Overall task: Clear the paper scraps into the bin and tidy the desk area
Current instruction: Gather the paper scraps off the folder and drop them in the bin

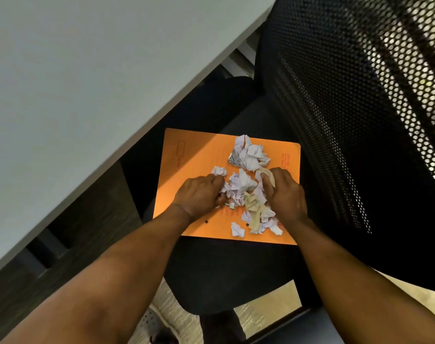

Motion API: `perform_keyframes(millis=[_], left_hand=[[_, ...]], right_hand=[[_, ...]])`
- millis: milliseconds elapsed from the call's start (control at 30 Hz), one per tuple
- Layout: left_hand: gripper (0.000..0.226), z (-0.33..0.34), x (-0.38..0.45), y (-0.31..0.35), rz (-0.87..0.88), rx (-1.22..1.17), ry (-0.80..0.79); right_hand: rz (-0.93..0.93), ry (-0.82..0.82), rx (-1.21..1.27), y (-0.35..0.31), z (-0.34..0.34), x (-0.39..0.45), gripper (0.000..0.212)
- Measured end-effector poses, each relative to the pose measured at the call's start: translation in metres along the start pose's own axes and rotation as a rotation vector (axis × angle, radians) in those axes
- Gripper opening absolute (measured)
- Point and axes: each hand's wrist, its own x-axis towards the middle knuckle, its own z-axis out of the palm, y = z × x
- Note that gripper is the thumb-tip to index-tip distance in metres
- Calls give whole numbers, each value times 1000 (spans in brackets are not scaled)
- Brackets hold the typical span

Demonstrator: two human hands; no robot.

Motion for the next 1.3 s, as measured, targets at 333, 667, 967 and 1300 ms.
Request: perform_keyframes(millis=[333, 667, 967, 1300], left_hand=[[31, -25, -35, 16, -220, -263, 313], [32, -56, -122, 13, -451, -443, 592], [28, -40, -310, -50, -689, -381, 680], [25, 56, -536, -94, -994, -341, 716]], right_hand=[[113, 286, 159, -21, -38, 3, 30], [-25, 195, 349, -131, -32, -39, 24], [-323, -47, 357, -262, 54, -137, 23], [-560, -331, 332, -385, 204, -300, 28]])
